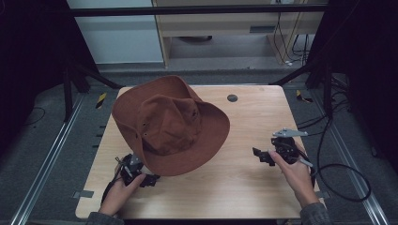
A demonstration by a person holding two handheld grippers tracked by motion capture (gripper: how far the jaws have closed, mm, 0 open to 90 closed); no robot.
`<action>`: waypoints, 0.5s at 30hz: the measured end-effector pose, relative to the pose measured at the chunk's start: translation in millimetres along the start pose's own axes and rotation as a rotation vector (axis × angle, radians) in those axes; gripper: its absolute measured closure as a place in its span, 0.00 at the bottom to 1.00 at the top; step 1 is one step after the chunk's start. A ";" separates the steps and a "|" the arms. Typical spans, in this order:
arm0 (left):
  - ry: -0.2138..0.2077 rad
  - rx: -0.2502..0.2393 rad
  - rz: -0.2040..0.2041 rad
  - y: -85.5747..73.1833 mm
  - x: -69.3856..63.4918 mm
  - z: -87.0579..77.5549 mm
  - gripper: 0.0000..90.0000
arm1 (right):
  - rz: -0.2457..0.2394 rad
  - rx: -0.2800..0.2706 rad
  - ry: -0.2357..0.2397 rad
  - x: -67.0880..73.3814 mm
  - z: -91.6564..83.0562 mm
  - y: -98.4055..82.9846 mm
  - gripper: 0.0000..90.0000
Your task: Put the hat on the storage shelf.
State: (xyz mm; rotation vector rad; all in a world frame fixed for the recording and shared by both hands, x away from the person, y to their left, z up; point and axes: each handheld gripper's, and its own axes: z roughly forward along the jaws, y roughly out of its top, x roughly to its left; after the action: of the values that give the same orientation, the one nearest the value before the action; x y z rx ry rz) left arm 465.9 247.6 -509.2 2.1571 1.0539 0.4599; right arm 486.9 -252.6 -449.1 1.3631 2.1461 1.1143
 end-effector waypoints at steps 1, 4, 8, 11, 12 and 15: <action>0.000 0.000 0.000 0.0 0.0 0.0 0.00 | 0.006 0.001 -0.002 0.2 3.3 -5.4 0.11; 0.000 0.000 0.000 0.0 0.0 0.0 0.00 | 0.011 0.009 -0.015 0.4 12.0 -18.4 0.10; 0.000 0.000 0.000 0.0 0.0 0.0 0.00 | 0.042 0.020 -0.032 -1.1 22.8 -33.6 0.10; 0.000 0.000 0.000 0.0 0.0 0.0 0.00 | 0.062 0.022 -0.046 -2.3 29.1 -40.9 0.10; 0.000 0.000 -0.001 0.0 0.0 0.0 0.00 | 0.068 0.024 -0.053 -2.5 30.8 -42.7 0.10; 0.000 0.000 -0.001 0.0 0.0 0.0 0.00 | 0.077 0.028 -0.075 -3.8 35.6 -47.5 0.10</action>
State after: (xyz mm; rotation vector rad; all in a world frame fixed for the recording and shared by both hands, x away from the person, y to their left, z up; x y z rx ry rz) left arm 465.8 247.5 -509.2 2.1566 1.0546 0.4602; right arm 484.0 -251.4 -508.4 1.4873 2.0791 1.0475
